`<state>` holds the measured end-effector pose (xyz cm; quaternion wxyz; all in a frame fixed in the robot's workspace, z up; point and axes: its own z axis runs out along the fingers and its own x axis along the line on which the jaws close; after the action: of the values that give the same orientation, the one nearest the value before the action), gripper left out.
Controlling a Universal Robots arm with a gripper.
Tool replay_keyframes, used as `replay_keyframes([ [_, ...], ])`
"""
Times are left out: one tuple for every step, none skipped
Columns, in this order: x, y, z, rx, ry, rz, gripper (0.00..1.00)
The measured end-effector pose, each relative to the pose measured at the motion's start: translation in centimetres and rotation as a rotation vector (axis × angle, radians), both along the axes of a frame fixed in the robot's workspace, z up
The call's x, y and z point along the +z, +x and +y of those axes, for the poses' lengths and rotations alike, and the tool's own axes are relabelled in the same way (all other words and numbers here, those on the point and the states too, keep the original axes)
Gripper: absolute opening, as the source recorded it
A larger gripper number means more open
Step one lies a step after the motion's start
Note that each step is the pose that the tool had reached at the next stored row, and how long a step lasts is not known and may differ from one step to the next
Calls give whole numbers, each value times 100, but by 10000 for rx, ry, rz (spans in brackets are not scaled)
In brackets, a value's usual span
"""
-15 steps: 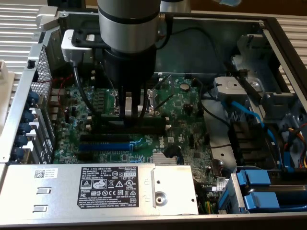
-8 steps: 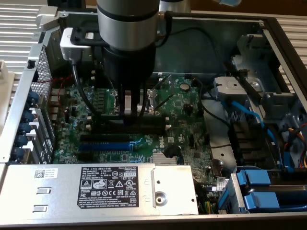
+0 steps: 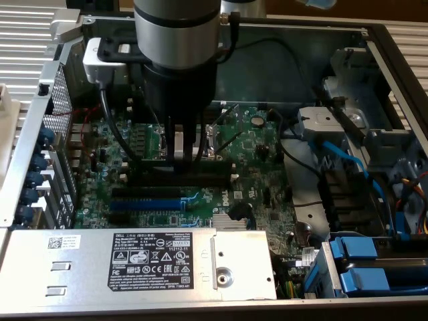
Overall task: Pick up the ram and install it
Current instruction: 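Insert the ram into the slot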
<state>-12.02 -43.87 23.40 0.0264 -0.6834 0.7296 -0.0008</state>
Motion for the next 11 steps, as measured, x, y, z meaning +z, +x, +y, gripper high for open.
replay_keyframes([
  [1, -3, 0, 1, -2, -14, 15],
  [1, -10, -1, 0, -3, -30, 15],
  [1, -19, 0, 0, -2, -46, 15],
  [1, -28, 0, 0, -2, -58, 15],
  [1, -30, 0, 0, -1, -65, 15],
  [1, -30, 0, 1, -1, -67, 15],
  [1, -31, 0, 0, -2, -67, 15],
  [-1, -31, -1, 0, -5, -74, 15],
  [-2, -31, 0, 0, -5, -78, 15],
  [-3, -31, 0, 0, -6, -81, 15],
  [-7, -31, 0, 0, -7, -85, 15],
])
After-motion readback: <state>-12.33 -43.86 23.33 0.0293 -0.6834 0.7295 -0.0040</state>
